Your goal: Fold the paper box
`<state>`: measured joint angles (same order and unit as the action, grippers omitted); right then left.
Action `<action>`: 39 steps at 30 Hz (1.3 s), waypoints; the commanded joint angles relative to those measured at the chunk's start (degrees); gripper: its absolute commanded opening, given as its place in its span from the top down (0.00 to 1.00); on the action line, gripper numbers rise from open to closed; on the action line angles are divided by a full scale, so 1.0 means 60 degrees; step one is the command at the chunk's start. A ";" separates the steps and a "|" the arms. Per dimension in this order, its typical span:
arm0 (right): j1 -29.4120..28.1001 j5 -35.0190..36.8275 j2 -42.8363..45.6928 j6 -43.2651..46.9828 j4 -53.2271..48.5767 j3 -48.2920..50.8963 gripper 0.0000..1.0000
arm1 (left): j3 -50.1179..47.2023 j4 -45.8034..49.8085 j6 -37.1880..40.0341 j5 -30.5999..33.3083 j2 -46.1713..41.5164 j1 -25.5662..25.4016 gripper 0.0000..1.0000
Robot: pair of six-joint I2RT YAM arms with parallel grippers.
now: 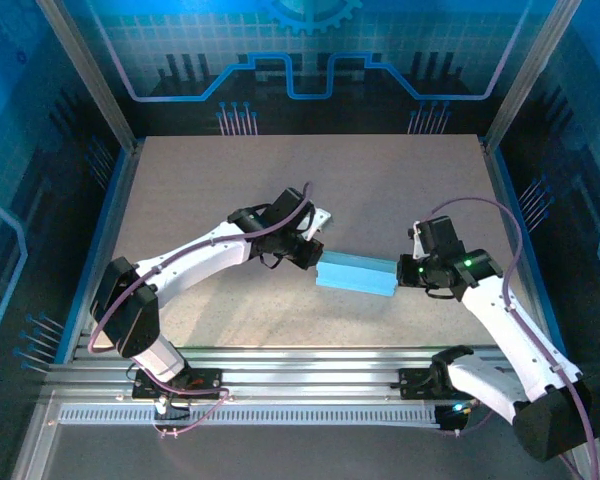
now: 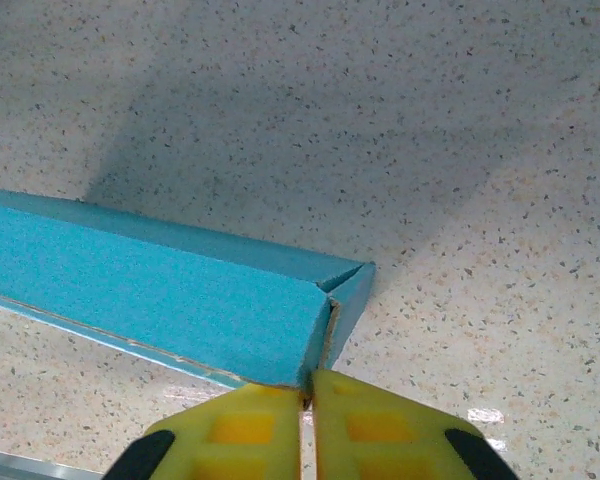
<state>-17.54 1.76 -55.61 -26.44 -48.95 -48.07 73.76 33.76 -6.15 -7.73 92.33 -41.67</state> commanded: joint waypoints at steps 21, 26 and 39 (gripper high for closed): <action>0.0071 -0.0107 0.0254 -0.0047 0.0449 0.0175 0.40 | 0.0938 0.1027 0.0106 -0.0449 0.0106 -0.0078 1.00; 0.0180 -0.0171 0.0098 0.0093 0.1030 0.0312 0.39 | 0.1247 0.1261 -0.0033 -0.0806 0.0326 0.0027 1.00; 0.0234 -0.0189 -0.0295 0.0087 0.1477 0.0640 0.45 | 0.1349 0.1228 -0.0774 -0.1580 0.0680 0.0383 1.00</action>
<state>-16.99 0.99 -57.08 -26.48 -40.62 -45.30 80.14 40.23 -8.75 -14.24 95.85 -39.88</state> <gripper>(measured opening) 0.556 0.051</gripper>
